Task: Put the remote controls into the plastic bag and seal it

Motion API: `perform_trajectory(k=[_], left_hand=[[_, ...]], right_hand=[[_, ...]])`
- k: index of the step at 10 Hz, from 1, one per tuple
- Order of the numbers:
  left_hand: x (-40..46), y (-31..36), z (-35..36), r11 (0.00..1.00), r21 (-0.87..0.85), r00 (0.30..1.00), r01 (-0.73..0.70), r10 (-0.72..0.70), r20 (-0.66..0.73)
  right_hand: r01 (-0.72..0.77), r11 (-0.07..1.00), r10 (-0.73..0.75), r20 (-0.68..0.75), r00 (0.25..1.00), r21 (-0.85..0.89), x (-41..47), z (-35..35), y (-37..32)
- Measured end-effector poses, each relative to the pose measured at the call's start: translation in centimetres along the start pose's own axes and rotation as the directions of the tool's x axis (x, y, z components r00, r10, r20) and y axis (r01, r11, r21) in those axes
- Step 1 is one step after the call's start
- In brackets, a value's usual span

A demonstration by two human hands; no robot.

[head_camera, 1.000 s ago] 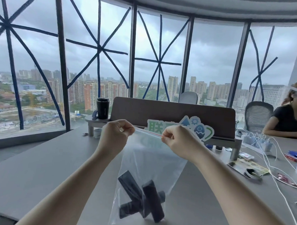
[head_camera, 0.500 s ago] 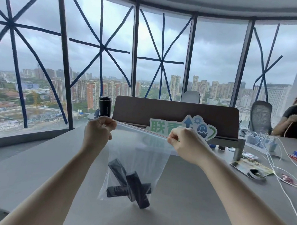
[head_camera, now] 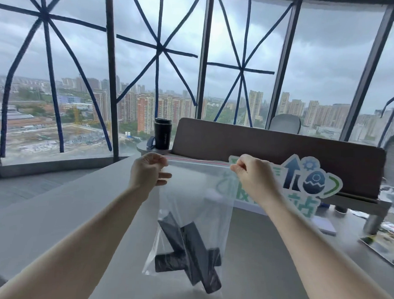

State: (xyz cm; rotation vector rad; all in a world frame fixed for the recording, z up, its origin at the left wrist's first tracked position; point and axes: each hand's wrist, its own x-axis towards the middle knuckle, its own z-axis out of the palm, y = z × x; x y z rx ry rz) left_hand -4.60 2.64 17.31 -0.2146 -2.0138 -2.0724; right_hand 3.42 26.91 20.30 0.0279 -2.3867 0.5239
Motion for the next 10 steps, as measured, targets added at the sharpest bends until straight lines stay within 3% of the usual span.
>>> perform_trajectory(k=[2, 3, 4, 6, 8, 9, 10], left_hand=[[9.1, -1.7, -1.1, 0.996, -0.081, 0.993, -0.027, 0.018, -0.117], [11.2, -4.6, -2.5, 0.997, -0.079, 0.993, -0.022, 0.013, -0.114], [11.2, -8.8, -3.8, 0.993, -0.105, 0.994, 0.060, -0.069, -0.084], [7.6, -15.9, -7.1, 0.976, -0.079, 0.975, 0.202, -0.208, -0.080], [2.8, -17.5, -10.0, 0.959, 0.197, 0.978, 0.206, -0.199, -0.058], [0.5, -15.8, -10.2, 0.929, 0.343, 0.987, 0.141, -0.105, -0.120], [-4.1, -14.2, -9.3, 0.897, 0.440, 0.992, 0.048, 0.008, -0.124]], right_hand=[[0.008, 0.996, -0.003, -0.055, 0.998, 0.094, 5.8, 5.9, -1.4], [0.038, 0.993, -0.037, -0.010, 0.999, 0.112, 4.7, 9.2, -1.2], [0.036, 0.991, -0.052, 0.123, 0.991, 0.127, 2.0, 12.9, -0.8], [-0.120, 0.970, 0.038, 0.355, 0.934, 0.213, -2.4, 17.5, -0.8], [-0.208, 0.959, 0.067, 0.563, 0.824, 0.190, -5.6, 16.4, -1.1], [-0.209, 0.957, 0.105, 0.435, 0.895, 0.200, -6.6, 12.6, -1.0], [-0.245, 0.877, 0.126, 0.296, 0.947, 0.414, -8.9, 6.4, -1.2]])
